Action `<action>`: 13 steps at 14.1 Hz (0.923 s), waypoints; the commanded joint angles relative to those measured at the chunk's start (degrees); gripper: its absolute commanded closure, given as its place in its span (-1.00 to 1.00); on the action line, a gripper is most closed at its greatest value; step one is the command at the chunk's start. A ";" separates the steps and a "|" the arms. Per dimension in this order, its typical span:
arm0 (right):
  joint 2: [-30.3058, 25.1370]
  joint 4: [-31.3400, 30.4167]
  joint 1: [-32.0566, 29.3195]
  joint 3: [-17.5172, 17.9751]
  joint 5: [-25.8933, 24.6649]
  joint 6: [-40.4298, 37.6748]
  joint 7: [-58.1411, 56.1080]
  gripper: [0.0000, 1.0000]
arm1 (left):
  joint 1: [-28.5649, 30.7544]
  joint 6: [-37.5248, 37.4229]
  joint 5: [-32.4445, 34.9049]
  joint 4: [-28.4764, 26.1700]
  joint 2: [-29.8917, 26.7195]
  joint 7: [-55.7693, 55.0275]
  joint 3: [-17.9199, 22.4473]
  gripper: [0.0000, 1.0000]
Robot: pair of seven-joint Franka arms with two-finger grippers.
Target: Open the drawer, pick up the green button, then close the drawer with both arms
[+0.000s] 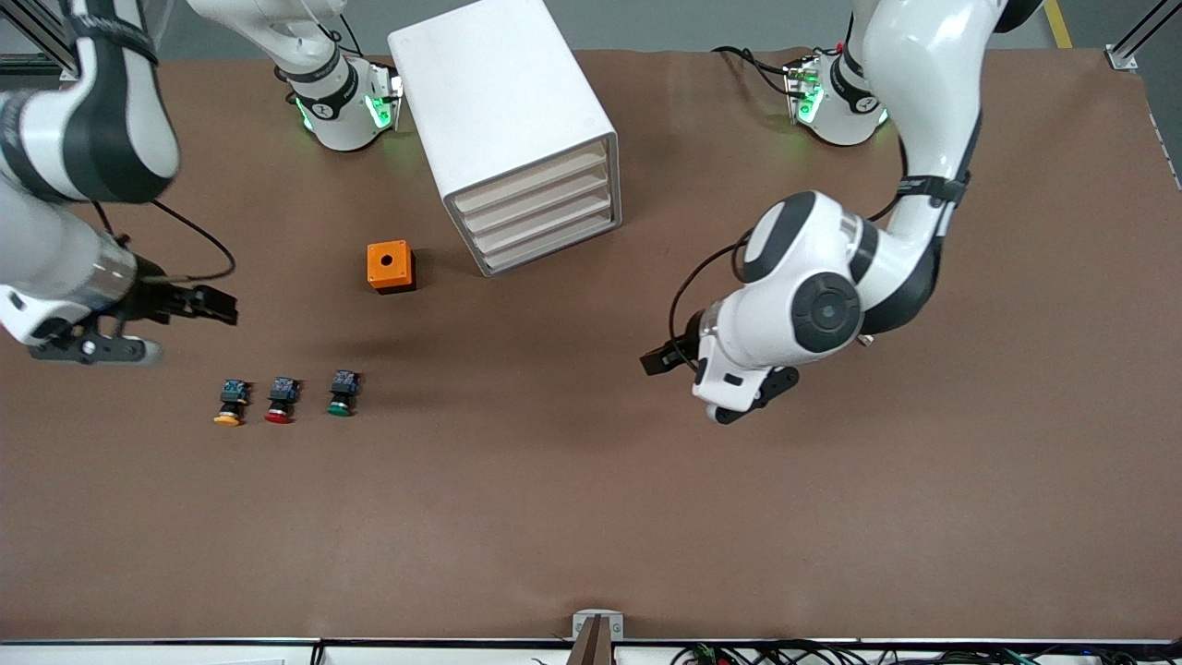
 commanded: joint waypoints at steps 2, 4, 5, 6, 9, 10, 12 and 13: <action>-5.69 -0.68 -1.48 0.49 -0.10 -3.03 -2.18 -1.00 | 5.82 -3.50 1.06 -6.59 -7.60 16.29 -0.64 -1.00; -5.44 1.16 -1.48 0.49 -0.19 -4.43 -2.00 -1.00 | 8.72 -3.51 2.20 -12.29 -12.43 20.79 -0.47 -1.00; -5.44 1.26 -1.56 0.41 -0.28 -4.52 -1.83 -1.00 | 10.47 -3.51 2.90 -15.20 -14.80 22.81 -0.47 -1.00; -5.35 1.17 -2.17 0.49 -0.28 -4.61 -1.83 -1.00 | 12.06 -3.51 3.95 -18.27 -17.52 27.10 -0.55 -1.00; -5.26 1.61 -2.62 0.67 -0.54 -4.97 -1.48 -1.00 | 18.12 -3.69 7.02 -26.45 -26.75 33.37 -0.64 -1.00; -5.26 1.61 -2.71 0.67 -0.54 -5.05 -1.56 -1.00 | 20.40 -3.77 7.13 -28.04 -28.95 34.42 -0.64 -1.00; -5.26 1.96 -2.71 0.67 -0.63 -5.32 -1.48 -1.00 | 23.92 -5.87 7.39 -28.41 -31.34 39.42 -0.47 -1.00; -5.09 3.27 -2.71 0.67 -0.72 -5.32 -1.56 -1.00 | 25.85 -6.49 7.48 -28.32 -32.22 40.92 -0.55 -1.00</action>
